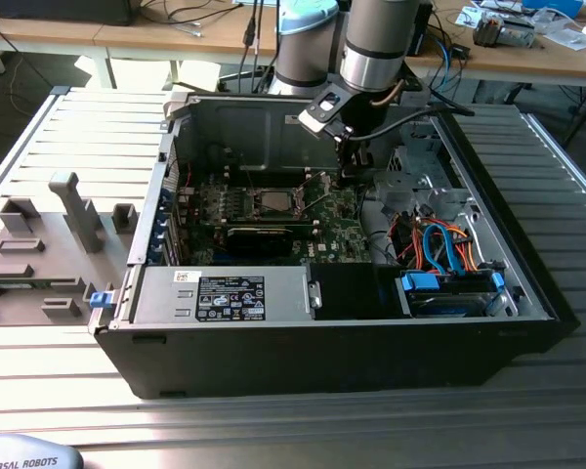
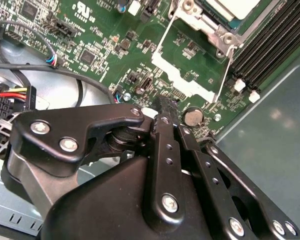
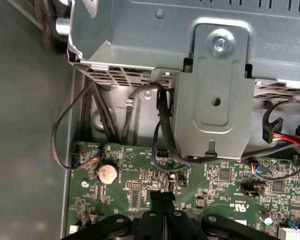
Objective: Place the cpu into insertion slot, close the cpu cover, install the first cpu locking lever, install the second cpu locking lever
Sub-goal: 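Close the cpu cover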
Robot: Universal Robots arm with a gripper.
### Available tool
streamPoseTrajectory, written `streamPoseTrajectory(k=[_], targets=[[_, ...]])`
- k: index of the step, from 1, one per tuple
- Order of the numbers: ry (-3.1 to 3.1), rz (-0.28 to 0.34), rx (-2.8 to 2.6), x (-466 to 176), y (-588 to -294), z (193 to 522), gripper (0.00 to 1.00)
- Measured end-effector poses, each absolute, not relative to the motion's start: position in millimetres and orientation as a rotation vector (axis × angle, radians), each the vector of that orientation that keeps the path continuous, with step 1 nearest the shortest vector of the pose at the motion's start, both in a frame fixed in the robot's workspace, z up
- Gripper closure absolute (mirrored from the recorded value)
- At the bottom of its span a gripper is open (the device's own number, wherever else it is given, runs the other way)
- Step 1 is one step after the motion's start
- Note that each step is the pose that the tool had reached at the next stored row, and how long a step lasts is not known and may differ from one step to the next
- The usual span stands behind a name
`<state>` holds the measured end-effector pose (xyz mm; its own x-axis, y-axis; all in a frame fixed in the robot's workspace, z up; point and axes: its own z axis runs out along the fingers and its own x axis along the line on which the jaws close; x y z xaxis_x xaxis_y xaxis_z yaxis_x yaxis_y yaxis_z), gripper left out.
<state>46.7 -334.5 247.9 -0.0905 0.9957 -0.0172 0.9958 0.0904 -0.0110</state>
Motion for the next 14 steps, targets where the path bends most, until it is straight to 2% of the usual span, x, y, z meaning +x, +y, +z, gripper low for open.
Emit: streamPoseTrajectory(k=[14], targets=[[2.316,-0.031,2.115,32.7,-334.5,247.8,0.89]])
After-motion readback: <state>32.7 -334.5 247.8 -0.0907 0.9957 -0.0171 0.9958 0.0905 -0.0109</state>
